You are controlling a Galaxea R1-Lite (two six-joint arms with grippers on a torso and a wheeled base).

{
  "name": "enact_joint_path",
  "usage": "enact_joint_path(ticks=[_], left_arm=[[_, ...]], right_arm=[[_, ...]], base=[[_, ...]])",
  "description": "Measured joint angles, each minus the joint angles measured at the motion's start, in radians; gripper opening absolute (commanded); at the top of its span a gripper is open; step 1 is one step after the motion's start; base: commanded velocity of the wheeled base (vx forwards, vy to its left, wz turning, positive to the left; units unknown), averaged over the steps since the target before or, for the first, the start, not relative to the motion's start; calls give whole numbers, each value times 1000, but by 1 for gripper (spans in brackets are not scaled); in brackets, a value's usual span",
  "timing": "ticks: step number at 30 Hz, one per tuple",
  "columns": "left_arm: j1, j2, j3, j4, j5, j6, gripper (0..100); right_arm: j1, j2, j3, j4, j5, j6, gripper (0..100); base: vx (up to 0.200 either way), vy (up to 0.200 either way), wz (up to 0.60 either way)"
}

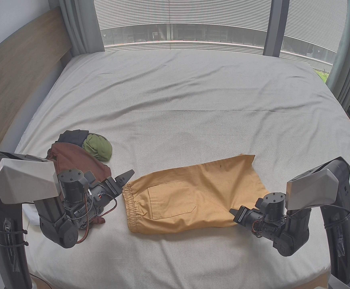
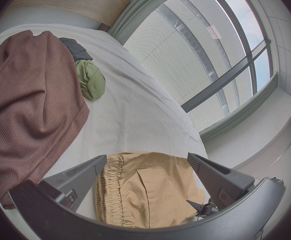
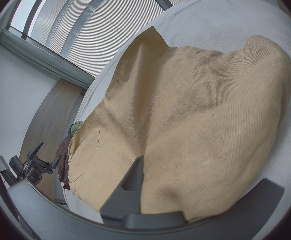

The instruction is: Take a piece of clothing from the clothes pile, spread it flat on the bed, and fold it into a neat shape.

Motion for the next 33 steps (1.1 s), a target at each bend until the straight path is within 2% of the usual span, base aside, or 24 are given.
enact_joint_path(ticks=[1,2,13,25,33], left_arm=[[-1,0,0,0,0,0,100],[-2,0,0,0,0,0,100],[-3,0,7,1,-1,-1,100],[-16,7,27,1,-8,-2,100],[-23,19,39,1,-11,-2,100]], right_arm=[[0,0,1,0,-1,0,0],[1,1,2,0,-2,0,100],[29,-42,91,0,5,-12,100],[136,-191,291,4,58,-31,100],[157,-372,240,25,68,-36,100]], base=[[0,0,0],[0,0,0],[0,0,0],[0,0,0],[0,0,0]])
